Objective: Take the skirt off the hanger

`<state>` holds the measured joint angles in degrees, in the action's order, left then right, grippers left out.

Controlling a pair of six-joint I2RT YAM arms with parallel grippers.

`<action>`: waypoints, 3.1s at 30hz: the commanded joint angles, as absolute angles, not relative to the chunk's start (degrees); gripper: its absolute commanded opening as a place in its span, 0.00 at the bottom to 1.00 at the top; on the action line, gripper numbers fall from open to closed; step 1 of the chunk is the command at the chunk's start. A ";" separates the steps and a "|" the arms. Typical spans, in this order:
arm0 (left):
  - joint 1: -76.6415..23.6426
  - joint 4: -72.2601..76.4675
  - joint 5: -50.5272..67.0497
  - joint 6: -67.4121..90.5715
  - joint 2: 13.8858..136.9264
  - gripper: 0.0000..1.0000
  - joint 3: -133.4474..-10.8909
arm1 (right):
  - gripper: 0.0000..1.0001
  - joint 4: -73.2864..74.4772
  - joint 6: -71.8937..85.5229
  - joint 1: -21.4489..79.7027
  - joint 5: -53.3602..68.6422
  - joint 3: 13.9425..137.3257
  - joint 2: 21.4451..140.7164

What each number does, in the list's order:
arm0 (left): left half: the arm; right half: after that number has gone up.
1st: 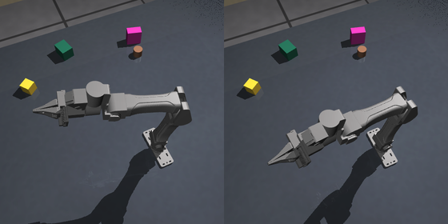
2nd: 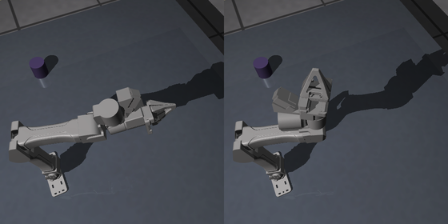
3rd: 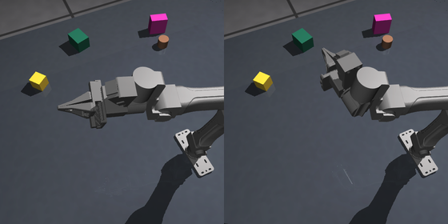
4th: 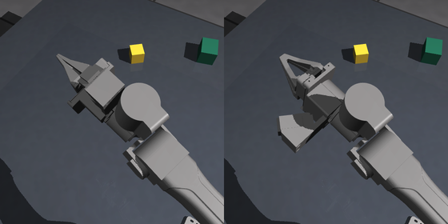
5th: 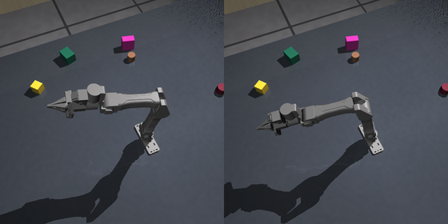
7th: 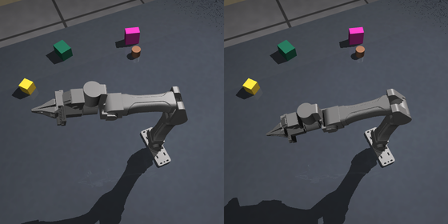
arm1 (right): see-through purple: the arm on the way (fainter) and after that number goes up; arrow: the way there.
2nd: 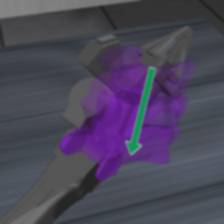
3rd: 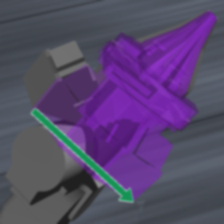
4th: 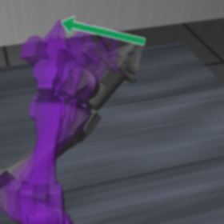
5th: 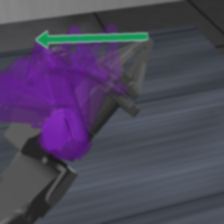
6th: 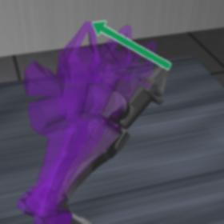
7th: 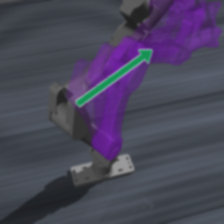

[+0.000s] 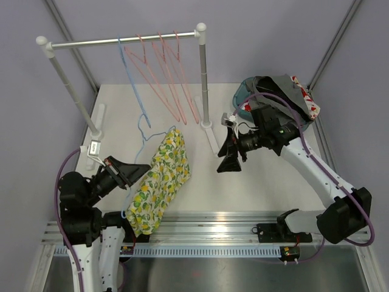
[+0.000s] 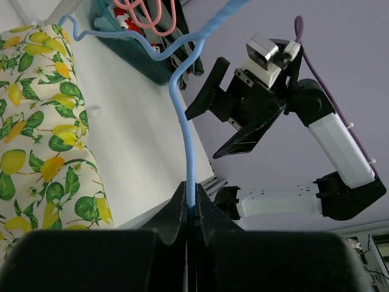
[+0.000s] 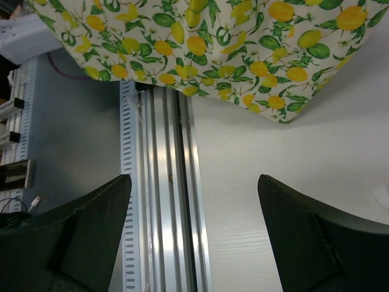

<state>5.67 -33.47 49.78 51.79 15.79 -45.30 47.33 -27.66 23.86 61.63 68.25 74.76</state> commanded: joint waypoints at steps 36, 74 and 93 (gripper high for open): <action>-36.38 -2.63 26.46 51.95 42.71 0.00 -57.22 | 0.33 -3.25 18.99 38.94 30.49 56.68 71.63; -36.56 -47.54 -6.50 25.58 35.07 0.00 -58.97 | 0.00 60.64 -16.70 0.53 51.26 127.52 72.07; -36.56 -53.69 -10.10 19.52 32.79 0.00 -61.52 | 0.00 50.98 -24.68 0.53 44.90 91.98 68.64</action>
